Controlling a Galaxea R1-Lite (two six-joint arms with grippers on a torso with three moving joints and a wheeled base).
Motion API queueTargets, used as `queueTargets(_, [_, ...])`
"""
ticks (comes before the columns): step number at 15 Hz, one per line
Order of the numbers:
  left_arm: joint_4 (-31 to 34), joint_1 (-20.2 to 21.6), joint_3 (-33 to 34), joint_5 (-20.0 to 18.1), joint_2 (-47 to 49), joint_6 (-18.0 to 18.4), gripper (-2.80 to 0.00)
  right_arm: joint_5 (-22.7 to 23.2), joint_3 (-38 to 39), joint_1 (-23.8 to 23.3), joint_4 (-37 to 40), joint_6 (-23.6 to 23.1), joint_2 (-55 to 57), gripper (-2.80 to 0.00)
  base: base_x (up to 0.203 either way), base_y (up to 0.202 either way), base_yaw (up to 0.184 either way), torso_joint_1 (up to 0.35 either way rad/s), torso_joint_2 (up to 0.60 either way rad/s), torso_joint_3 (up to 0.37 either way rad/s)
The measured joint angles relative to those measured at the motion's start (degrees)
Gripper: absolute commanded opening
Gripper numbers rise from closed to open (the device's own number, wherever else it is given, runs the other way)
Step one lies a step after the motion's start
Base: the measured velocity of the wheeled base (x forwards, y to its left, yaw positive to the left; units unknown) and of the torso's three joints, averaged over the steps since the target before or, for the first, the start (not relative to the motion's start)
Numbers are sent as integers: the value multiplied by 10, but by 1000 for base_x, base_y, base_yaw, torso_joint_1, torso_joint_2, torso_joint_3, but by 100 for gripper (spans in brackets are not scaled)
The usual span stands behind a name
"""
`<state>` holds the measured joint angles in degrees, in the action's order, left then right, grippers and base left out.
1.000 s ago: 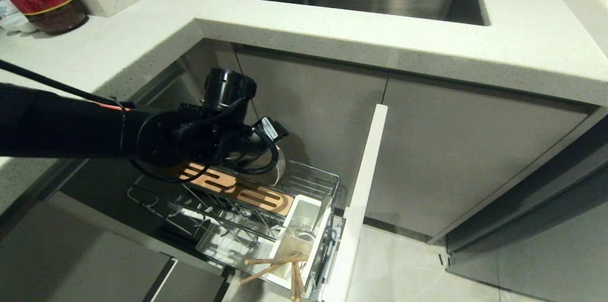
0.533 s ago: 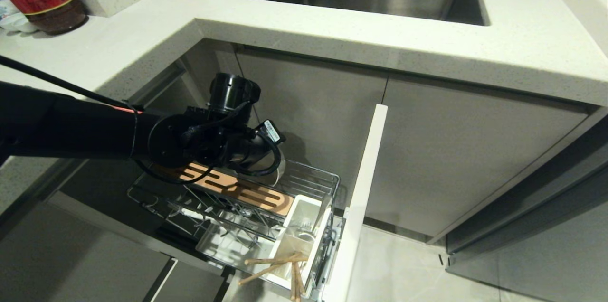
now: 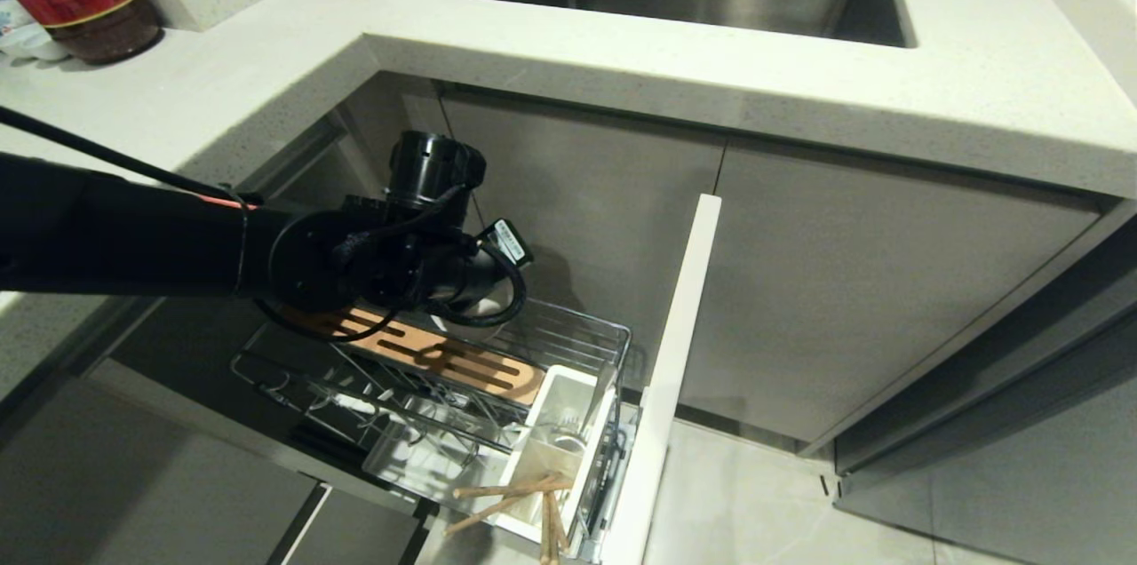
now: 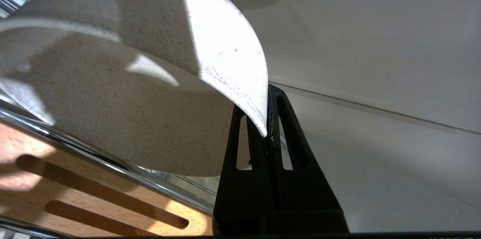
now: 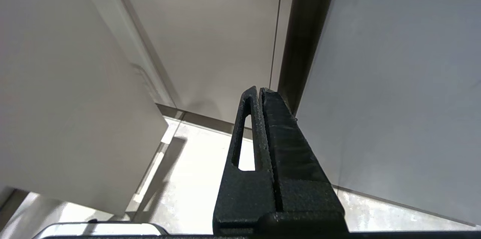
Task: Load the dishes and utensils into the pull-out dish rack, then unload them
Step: Take the bowl out of the cupboard
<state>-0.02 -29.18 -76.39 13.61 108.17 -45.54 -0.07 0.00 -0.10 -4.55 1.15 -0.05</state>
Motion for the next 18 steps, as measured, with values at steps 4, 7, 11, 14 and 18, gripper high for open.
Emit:
queueTargets(4, [7,-6,2,3,-23,-2,-280,0,0,0,0,0,0,-280,0,0,0,0,0,0])
queueTargets(7, [9,-13,4,3,-64,-2,-280,0,0,0,0,0,0,-280,0,0,0,0,0,0])
queueTargets(11, [22,-35,7,4,-164,1,-280,0,0,0,0,0,0,-280,0,0,0,0,0,0])
queueTargets(14, [44,-59,1,4,-267,19,-280,0,0,0,0,0,0,-280,0,0,0,0,0,0])
queueTargets(18, [47,-68,-9,7,-414,115,-280,0,0,0,0,0,0,-280,0,0,0,0,0,0])
